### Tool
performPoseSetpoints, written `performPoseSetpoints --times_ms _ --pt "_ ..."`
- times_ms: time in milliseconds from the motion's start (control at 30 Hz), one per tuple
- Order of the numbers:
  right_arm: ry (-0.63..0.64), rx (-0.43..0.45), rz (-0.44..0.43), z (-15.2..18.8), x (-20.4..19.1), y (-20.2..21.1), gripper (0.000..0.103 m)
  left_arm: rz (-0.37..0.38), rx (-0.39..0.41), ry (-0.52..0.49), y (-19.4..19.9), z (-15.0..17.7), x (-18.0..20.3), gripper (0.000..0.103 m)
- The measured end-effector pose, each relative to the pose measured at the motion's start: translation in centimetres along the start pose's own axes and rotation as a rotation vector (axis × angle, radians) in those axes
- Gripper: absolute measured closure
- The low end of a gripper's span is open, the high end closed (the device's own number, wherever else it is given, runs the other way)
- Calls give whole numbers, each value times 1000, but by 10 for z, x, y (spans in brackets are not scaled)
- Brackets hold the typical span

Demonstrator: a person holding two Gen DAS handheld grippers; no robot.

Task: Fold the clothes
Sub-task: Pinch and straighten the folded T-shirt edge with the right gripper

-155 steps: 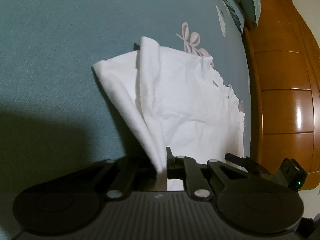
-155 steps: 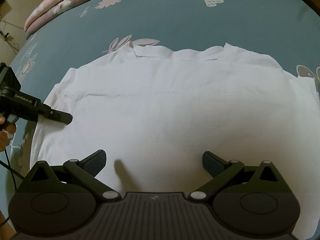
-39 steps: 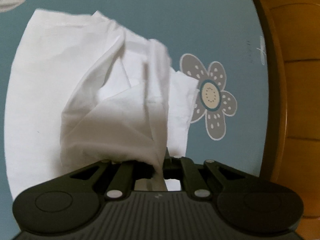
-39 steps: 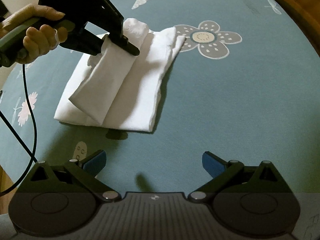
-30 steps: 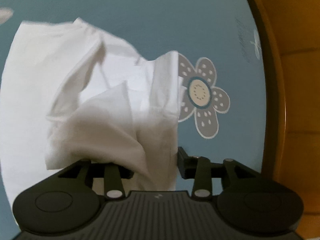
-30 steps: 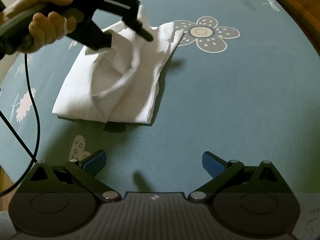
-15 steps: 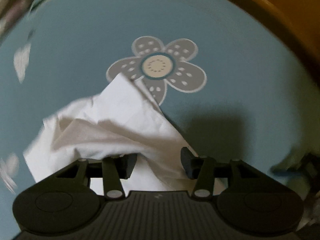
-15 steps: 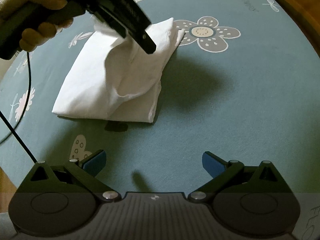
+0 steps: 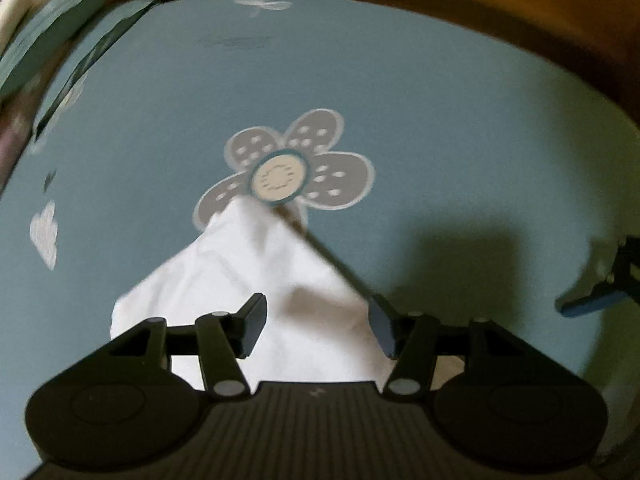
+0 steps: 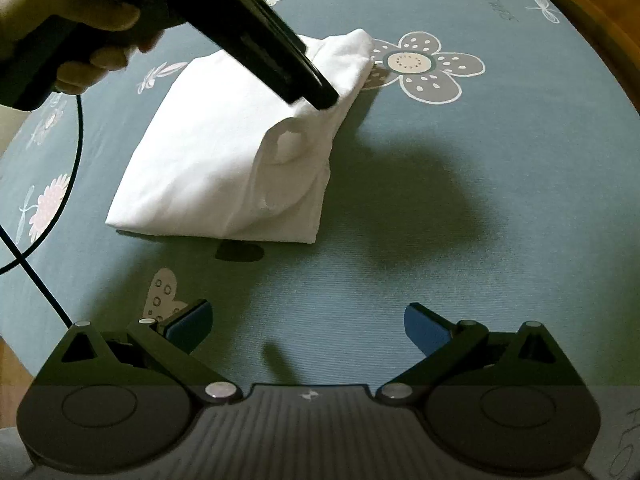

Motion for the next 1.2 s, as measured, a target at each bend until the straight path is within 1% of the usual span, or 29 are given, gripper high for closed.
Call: performPoseSetpoints --times_ms 67,133,167,200,233,267,300,367,433,467,533,567,600,633,667,767,867,967,1100,1133,1200 --pt "2 10 2 -3 -1 3 0 15 20 65 8 11 -19 45" --pt "3 22 3 -7 -2 6 6 21 39 129 15 25 -39 44" --pt "3 27 4 -9 -2 8 18 17 42 157 17 32 -47 41" --pt "-15 35 -7 -12 -2 9 27 8 42 187 19 40 -57 40" --pt "-47 51 -30 -15 -1 10 29 -4 39 217 22 50 -67 40" --pt "-82 68 -55 -19 0 12 35 -12 37 249 23 59 -75 40" --pt "-121 85 -82 -24 1 12 39 -14 35 283 24 68 -81 40" --pt "-202 117 -137 -33 3 11 41 -10 30 351 26 86 -93 40" --pt "-291 139 -198 -42 4 5 42 19 26 419 26 101 -99 40" --pt "-329 140 -208 -45 5 0 43 31 25 443 25 107 -100 40" --pt "-397 130 -213 -49 6 -11 50 45 12 463 21 118 -99 40" --pt "-426 120 -214 -50 6 -16 61 47 7 466 19 122 -97 40" --pt "-398 87 -216 -49 5 -21 80 48 2 465 16 125 -97 40" --pt "-349 46 -218 -47 3 -25 90 51 2 464 13 127 -96 40" --pt "-328 26 -204 -46 2 -27 94 56 5 462 12 129 -96 40" --pt "-301 -25 -155 -40 4 -35 94 69 13 456 7 134 -97 37" --pt "-308 -72 -125 -32 7 -44 93 59 8 422 6 136 -98 37" --pt "-259 -71 -73 -39 0 -37 86 55 25 395 13 138 -101 37" --pt "-164 12 -12 -67 -14 -20 83 91 83 320 25 142 -97 37" --pt "-137 36 0 -76 -18 -17 82 101 84 307 24 143 -96 37" --pt "-98 81 -12 -99 -38 -20 77 120 64 298 17 146 -95 37"
Point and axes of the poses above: each gripper's, at about its wrist camera, not at the fingertips, and y roughly against the way its jaws point, x to its right, z to its underside, the point moved 6 cm from there along -y, roughly the way its jaws point, and after that the axes turned 10 degrees about y, right-handed, at the moved point
